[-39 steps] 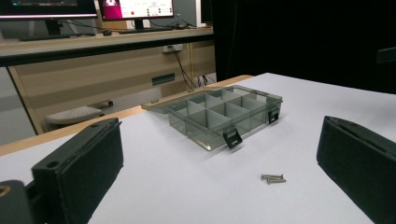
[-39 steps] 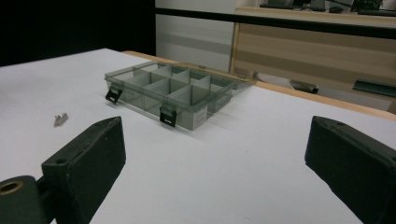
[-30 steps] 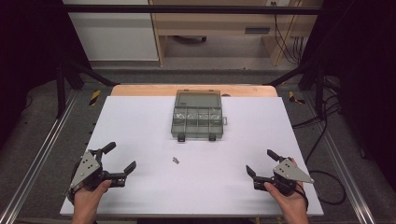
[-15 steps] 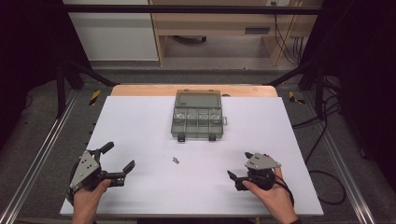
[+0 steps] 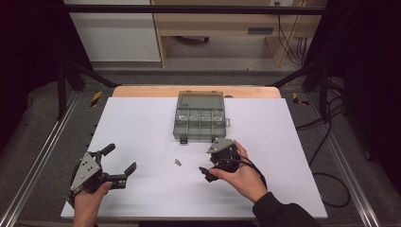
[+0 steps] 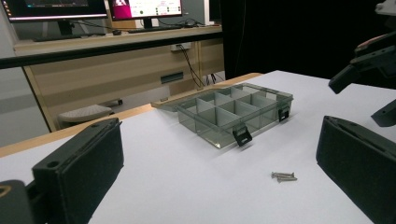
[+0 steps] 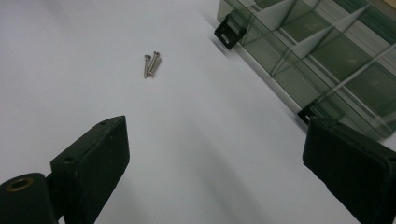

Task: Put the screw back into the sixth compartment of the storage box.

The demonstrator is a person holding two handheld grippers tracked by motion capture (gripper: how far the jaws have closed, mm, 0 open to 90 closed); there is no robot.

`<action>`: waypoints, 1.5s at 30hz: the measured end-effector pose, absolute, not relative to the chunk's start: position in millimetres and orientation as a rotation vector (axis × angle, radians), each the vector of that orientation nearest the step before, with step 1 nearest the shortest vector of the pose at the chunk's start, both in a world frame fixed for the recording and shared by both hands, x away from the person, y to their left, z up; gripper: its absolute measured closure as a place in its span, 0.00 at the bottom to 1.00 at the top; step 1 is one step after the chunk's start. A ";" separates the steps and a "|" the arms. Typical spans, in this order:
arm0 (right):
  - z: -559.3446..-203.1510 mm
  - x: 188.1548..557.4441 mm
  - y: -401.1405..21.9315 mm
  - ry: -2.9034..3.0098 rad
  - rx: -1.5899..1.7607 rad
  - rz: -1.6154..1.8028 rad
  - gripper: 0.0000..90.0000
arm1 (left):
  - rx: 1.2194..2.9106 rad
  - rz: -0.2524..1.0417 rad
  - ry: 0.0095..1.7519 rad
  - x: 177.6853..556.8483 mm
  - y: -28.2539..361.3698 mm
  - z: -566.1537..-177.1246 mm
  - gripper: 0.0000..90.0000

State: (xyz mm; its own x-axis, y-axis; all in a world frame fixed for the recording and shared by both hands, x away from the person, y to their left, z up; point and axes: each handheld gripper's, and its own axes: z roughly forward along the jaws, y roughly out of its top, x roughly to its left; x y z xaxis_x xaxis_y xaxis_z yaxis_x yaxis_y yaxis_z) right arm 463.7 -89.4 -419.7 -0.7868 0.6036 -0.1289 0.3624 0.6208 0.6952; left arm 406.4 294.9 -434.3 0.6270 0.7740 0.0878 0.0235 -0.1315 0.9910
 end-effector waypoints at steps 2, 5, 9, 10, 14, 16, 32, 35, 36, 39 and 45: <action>-418.4 468.8 -82.8 2.511 0.760 0.943 0.08 | 1.590 0.737 0.677 406.6 294.6 -434.4 0.01; -417.6 471.9 -77.2 2.522 0.793 0.944 0.08 | 1.590 0.734 0.674 406.8 293.8 -434.4 0.01; -417.0 479.1 -68.5 2.553 0.805 0.907 0.08 | 1.592 0.734 0.673 406.9 293.7 -434.4 0.01; -417.8 481.6 -63.9 2.564 0.806 0.903 0.08 | 1.592 0.733 0.674 406.9 293.7 -434.5 0.01; -417.2 484.9 -57.4 2.583 0.786 0.885 0.09 | 1.592 0.732 0.673 407.0 293.7 -434.5 0.01; -417.1 485.7 -51.4 2.595 0.800 0.879 0.09 | 1.592 0.733 0.673 406.9 293.7 -434.5 0.01; -426.0 490.1 -23.7 2.710 0.758 0.816 0.10 | 1.593 0.722 0.667 407.1 292.8 -434.7 0.01; -427.2 490.7 -22.2 2.714 0.760 0.803 0.10 | 1.593 0.720 0.669 407.4 292.9 -434.9 0.01; -427.3 491.4 -21.7 2.716 0.759 0.805 0.10 | 1.593 0.721 0.669 407.4 292.8 -434.9 0.01; -427.0 492.9 -20.3 2.721 0.766 0.806 0.13 | 1.594 0.720 0.669 407.4 292.6 -434.9 0.01; -429.6 495.4 -15.7 2.726 0.791 0.806 0.16 | 1.589 0.718 0.670 407.5 292.7 -434.9 0.01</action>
